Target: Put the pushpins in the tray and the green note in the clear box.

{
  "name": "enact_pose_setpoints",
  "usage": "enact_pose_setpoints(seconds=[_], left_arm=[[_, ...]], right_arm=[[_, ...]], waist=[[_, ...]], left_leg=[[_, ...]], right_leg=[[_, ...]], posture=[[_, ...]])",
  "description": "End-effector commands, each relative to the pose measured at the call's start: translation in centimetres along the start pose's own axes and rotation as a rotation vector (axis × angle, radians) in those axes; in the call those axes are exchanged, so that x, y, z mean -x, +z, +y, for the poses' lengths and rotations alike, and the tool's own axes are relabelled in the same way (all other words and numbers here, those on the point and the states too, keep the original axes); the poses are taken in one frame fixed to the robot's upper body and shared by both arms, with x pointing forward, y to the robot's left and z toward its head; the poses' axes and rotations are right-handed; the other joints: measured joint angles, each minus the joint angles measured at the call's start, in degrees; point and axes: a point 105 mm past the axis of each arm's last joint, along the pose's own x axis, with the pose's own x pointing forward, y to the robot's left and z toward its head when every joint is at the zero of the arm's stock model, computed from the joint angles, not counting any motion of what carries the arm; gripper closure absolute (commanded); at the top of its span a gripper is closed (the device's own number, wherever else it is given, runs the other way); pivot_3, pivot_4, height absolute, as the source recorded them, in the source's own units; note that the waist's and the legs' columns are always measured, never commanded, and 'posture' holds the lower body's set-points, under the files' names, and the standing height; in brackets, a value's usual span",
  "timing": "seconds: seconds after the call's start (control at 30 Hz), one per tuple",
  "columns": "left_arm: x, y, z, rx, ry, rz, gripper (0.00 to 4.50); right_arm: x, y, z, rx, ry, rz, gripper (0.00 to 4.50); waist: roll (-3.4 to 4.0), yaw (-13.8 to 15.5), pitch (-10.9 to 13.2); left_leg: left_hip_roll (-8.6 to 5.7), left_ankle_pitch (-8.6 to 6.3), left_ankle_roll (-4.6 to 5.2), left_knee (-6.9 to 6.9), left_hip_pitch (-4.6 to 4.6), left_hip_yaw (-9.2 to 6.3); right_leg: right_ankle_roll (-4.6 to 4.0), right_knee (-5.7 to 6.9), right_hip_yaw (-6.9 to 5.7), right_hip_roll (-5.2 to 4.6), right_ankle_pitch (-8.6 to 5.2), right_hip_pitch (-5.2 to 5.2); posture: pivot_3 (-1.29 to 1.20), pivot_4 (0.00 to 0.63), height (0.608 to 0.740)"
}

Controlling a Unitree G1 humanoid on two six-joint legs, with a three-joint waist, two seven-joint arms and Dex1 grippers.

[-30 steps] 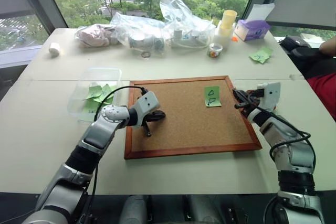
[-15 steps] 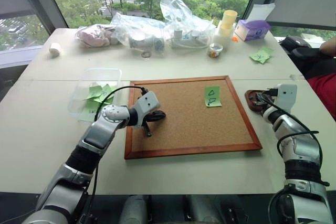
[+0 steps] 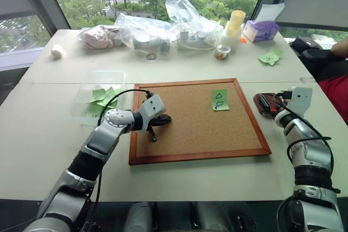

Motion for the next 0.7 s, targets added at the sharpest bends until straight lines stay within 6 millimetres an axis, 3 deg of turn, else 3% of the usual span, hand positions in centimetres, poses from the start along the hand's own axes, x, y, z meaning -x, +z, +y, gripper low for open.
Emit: enact_pose_setpoints(seconds=[0.03,0.13,0.27,0.7], left_arm=[[-0.4,-2.1,-0.8,0.033,-0.023,0.076,4.5],[-0.5,-2.1,-0.8,0.032,-0.024,0.076,4.5],[-0.6,-2.0,-0.8,0.034,-0.023,0.073,4.5],[-0.6,-1.8,-0.7,0.035,-0.011,0.068,4.5]], right_arm=[[0.6,1.6,6.8,0.044,0.312,-0.003,0.02],[2.0,-0.1,10.7,0.082,0.49,0.075,0.02],[3.3,-1.8,13.5,0.064,0.605,0.139,0.02],[2.6,-3.6,13.8,0.052,0.613,0.217,0.02]], waist=[[0.01,0.0,0.0],[-0.04,0.1,-0.1],[-0.05,0.2,0.0],[-0.05,0.2,0.0]], left_leg=[[0.01,0.0,0.0,0.0,0.01,0.0],[0.02,-0.01,0.02,0.0,0.02,-0.05],[-0.03,-0.06,0.11,0.01,-0.02,-0.04],[-0.04,-0.09,0.16,0.01,-0.01,-0.04]], right_leg=[[0.0,0.0,0.0,0.0,0.0,0.0],[0.0,0.0,-0.01,0.01,0.0,0.04],[-0.01,-0.02,-0.01,-0.02,0.0,0.03],[-0.01,-0.02,-0.01,-0.01,0.0,0.03]], posture=[[0.0,0.15,0.738],[0.0,0.15,0.738],[0.0,0.15,0.738],[0.0,0.15,0.738]])
